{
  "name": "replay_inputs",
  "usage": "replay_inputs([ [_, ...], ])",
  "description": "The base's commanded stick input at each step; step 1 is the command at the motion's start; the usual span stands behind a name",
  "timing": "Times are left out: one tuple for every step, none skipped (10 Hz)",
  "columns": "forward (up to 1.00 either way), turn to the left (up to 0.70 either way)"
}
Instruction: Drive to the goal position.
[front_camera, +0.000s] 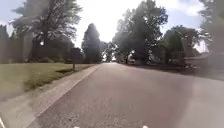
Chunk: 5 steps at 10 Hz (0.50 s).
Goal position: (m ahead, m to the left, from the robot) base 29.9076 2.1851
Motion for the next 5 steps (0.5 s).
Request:
replay_inputs([
  [1.00,0.29],
  [1.00,0.40],
  [1.00,0.26],
  [1.00,0.07],
  [1.00,0.03],
])
